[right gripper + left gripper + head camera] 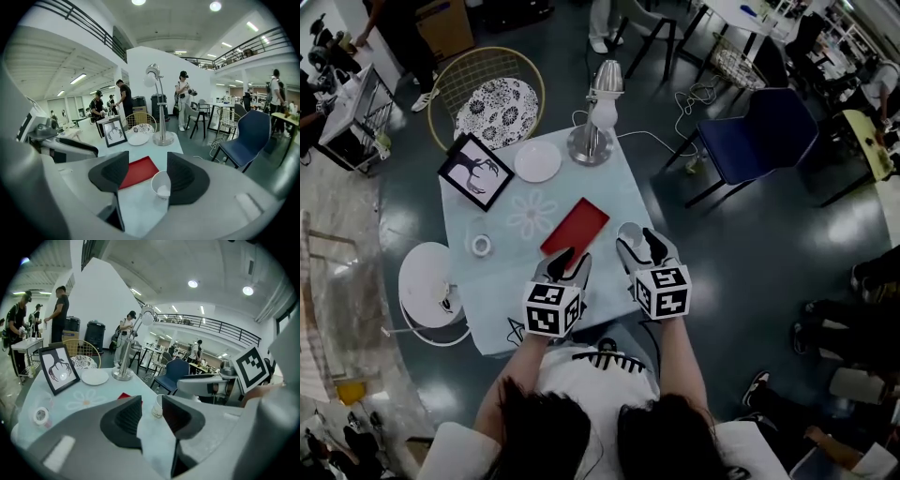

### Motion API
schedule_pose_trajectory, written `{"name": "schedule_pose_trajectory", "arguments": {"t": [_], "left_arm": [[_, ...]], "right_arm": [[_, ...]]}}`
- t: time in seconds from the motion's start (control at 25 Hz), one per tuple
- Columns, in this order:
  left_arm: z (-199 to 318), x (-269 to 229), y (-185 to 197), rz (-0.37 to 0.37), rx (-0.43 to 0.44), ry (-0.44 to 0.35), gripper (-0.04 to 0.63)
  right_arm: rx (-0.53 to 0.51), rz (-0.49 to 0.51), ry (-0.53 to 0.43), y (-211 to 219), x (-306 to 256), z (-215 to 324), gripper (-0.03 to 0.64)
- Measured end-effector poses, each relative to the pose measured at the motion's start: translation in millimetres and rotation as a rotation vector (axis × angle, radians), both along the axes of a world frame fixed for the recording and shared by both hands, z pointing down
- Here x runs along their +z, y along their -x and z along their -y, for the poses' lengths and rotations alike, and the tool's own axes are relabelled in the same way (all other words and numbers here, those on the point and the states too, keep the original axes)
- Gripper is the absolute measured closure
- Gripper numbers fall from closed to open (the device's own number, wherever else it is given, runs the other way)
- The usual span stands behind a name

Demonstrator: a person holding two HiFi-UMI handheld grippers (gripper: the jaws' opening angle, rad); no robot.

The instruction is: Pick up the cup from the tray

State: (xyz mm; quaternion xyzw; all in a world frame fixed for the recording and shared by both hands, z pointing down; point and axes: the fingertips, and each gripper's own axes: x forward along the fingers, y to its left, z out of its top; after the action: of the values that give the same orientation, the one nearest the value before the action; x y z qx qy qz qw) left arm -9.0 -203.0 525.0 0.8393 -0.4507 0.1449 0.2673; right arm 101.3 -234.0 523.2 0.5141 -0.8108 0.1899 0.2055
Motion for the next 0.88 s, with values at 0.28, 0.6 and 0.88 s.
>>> {"name": "schedule_pose_trajectory", "arguments": {"t": [0.28, 0.6, 0.88], "left_arm": [[-28.1, -14.6, 12.8, -0.023, 0.001, -0.047, 0.35], [-56.3, -9.7, 34.3, 0.003, -0.04, -0.012, 0.35], [-71.9, -14.3, 40.7, -0.032, -0.041, -0.03, 0.35]], "right_arm": [[0.069, 0.028, -0.046, 8.8, -17.2, -35.4, 0.39], [0.136, -0.026, -0.074, 17.1, -24.5, -69.3, 0.522], [0.125, -0.05, -0.08, 33.4, -20.4, -90.8, 0.594]]}}
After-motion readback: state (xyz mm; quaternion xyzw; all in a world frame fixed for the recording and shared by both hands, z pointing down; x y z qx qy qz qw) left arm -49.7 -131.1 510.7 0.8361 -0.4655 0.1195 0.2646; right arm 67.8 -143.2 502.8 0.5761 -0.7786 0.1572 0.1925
